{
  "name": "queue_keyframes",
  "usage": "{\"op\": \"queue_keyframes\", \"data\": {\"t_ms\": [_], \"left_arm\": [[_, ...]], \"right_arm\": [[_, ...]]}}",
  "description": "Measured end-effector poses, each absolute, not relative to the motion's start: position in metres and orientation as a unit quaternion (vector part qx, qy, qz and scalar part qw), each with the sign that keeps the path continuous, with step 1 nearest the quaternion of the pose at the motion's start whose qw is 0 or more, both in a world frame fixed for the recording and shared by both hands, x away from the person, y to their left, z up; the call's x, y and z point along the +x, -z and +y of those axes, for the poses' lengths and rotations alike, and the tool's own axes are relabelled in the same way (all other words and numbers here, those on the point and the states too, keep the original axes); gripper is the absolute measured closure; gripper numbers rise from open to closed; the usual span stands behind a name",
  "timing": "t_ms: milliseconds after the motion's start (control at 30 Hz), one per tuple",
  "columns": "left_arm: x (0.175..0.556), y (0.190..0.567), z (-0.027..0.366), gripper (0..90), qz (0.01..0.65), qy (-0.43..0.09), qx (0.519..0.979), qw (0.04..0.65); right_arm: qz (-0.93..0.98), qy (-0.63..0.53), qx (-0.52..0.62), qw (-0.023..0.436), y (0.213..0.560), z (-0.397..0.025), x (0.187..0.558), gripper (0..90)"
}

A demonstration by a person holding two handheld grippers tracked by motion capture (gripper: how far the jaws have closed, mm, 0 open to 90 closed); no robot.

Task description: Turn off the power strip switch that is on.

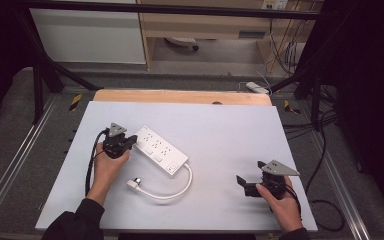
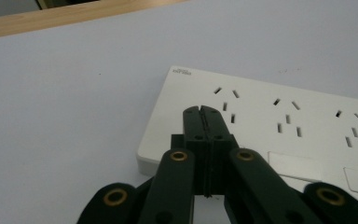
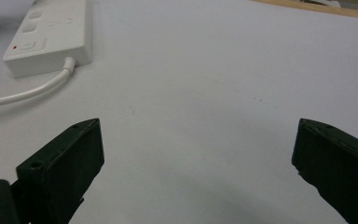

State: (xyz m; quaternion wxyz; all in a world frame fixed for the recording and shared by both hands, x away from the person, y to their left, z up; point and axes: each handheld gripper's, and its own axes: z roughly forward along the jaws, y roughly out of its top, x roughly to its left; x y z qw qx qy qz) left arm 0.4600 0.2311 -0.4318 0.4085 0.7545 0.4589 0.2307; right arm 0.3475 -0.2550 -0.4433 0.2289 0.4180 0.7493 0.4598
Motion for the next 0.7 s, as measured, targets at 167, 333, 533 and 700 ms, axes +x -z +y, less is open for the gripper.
{"op": "queue_keyframes", "data": {"t_ms": [167, 333, 533, 700], "left_arm": [[0.4615, 0.4362, 0.2319, 90.0, 0.464, -0.221, 0.755, 0.407], [0.4619, 0.4365, 0.2309, 90.0, 0.463, -0.218, 0.753, 0.413], [0.4629, 0.438, 0.2306, 90.0, 0.464, -0.22, 0.754, 0.409], [0.4631, 0.4388, 0.2306, 90.0, 0.465, -0.218, 0.754, 0.41]], "right_arm": [[0.749, -0.46, 0.418, 0.229, 0.4434, -0.255, 0.3475, 2.6], [0.749, -0.46, 0.418, 0.229, 0.4433, -0.2552, 0.3476, 2.6], [0.75, -0.46, 0.417, 0.229, 0.4434, -0.2551, 0.3475, 2.6], [0.75, -0.46, 0.418, 0.228, 0.4435, -0.2549, 0.3477, 2.6]]}}
